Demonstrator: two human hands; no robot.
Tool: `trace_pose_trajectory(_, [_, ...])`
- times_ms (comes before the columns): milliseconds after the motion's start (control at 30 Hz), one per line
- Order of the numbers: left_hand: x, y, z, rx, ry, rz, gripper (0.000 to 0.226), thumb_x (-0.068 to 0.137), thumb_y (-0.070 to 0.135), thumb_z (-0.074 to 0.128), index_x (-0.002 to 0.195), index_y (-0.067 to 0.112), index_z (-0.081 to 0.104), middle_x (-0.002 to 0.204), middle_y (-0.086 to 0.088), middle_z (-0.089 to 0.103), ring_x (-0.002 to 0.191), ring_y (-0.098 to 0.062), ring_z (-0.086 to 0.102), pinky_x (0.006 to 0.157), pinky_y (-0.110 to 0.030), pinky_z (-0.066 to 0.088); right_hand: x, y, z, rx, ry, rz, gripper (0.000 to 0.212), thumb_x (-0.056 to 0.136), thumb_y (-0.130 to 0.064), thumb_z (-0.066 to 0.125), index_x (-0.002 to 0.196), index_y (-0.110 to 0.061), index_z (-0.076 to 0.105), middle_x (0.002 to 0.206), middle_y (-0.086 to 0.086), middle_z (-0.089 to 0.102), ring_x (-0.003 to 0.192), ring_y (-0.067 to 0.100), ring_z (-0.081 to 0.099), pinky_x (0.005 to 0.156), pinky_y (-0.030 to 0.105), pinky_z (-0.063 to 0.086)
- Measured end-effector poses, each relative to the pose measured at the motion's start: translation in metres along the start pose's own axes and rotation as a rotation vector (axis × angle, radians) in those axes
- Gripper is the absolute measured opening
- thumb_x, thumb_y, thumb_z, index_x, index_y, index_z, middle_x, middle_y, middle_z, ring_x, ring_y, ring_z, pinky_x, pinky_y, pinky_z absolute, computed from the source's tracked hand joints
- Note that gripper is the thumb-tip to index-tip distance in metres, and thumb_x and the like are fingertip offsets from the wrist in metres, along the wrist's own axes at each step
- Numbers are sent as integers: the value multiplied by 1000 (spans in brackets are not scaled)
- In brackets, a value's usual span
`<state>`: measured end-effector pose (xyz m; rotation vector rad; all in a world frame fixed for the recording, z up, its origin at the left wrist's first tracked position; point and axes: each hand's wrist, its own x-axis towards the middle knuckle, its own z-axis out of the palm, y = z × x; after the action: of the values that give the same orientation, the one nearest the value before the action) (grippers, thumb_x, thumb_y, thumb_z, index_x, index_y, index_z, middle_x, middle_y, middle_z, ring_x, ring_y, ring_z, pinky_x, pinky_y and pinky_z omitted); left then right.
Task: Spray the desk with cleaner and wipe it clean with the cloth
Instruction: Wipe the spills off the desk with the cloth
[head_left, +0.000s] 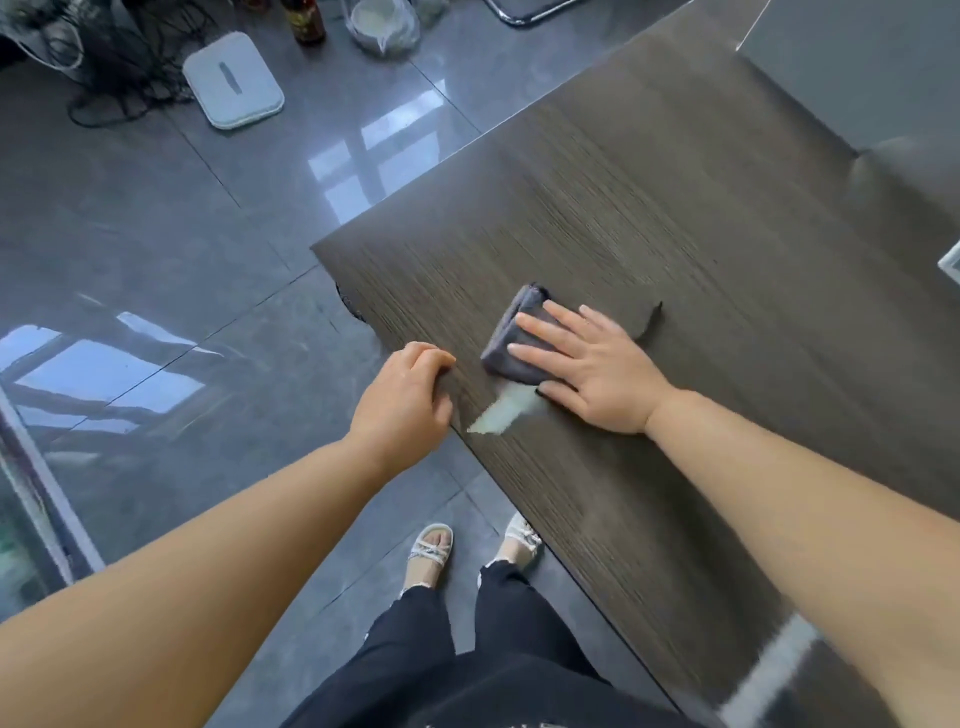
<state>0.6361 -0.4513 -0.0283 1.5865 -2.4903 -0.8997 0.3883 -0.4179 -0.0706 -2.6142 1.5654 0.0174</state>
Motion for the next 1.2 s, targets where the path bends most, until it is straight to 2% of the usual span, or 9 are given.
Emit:
trace_pose_trajectory(200, [3, -15, -10, -148, -16, 30, 46, 90, 4, 46, 135, 10, 42, 134, -5, 41, 120, -19, 43, 92, -18, 32, 57, -53, 3, 110, 90, 950, 55, 99, -46, 28, 151, -28, 19, 160, 3, 8, 146, 30, 7, 114, 52, 9])
trace_pose_trajectory(367, [1, -25, -14, -143, -37, 49, 58, 88, 2, 44, 144, 9, 31, 141, -9, 35, 130, -21, 34, 102, -24, 30, 8, -121, 15, 56, 74, 300, 50, 94, -43, 35, 139, -26, 46, 150, 6, 38, 136, 35, 35, 108, 52, 29])
trace_pose_trajectory(433, [-2, -27, -12, -56, -84, 92, 55, 89, 5, 44, 143, 8, 33, 142, -9, 34, 133, -22, 29, 103, -25, 28, -30, -99, 14, 13, 51, 268, 49, 95, -42, 35, 141, -27, 43, 151, 4, 36, 137, 32, 33, 109, 50, 27])
trace_pose_trajectory(667, [-5, -26, -8, 38, -145, 91, 56, 91, 12, 44, 145, 10, 29, 148, -7, 26, 139, -21, 19, 105, -32, 31, 26, -119, 5, 130, 82, 1336, 55, 101, -43, 27, 152, -28, 14, 160, 2, 2, 146, 29, 3, 114, 52, 9])
trace_pose_trajectory(833, [-10, -17, -6, 25, -155, 156, 59, 90, 11, 46, 146, 10, 26, 149, -7, 26, 139, -22, 18, 111, -30, 22, -23, -161, 21, 55, 81, 640, 50, 95, -41, 33, 143, -27, 36, 153, 5, 32, 139, 32, 28, 108, 52, 24])
trace_pose_trajectory(900, [-12, -8, -1, 41, -191, 207, 56, 91, 11, 45, 145, 11, 29, 149, -5, 26, 140, -21, 17, 111, -31, 24, -83, -153, 24, 27, 50, 576, 49, 95, -39, 33, 142, -29, 33, 153, 3, 31, 138, 30, 26, 110, 51, 23])
trace_pose_trajectory(967, [-16, 3, 7, 56, -237, 263, 53, 90, 10, 44, 143, 13, 35, 148, -5, 28, 138, -22, 19, 109, -34, 29, -129, -144, 19, 1, 43, 794, 50, 95, -38, 31, 144, -26, 32, 153, 5, 30, 139, 31, 26, 107, 55, 30])
trace_pose_trajectory(1100, [-24, 26, 22, 84, -304, 350, 54, 90, 10, 42, 143, 15, 34, 147, -4, 29, 137, -24, 21, 108, -39, 32, -93, -142, 11, 135, 176, 1699, 52, 100, -35, 33, 150, -26, 23, 160, 1, 9, 146, 29, 7, 114, 54, 14])
trace_pose_trajectory(1200, [-27, 39, 26, 81, -316, 335, 57, 89, 10, 43, 144, 16, 29, 146, -2, 30, 136, -23, 21, 108, -40, 32, -41, -160, 16, 177, 198, 1659, 55, 98, -38, 38, 150, -25, 23, 159, 5, 11, 145, 32, 9, 112, 55, 14])
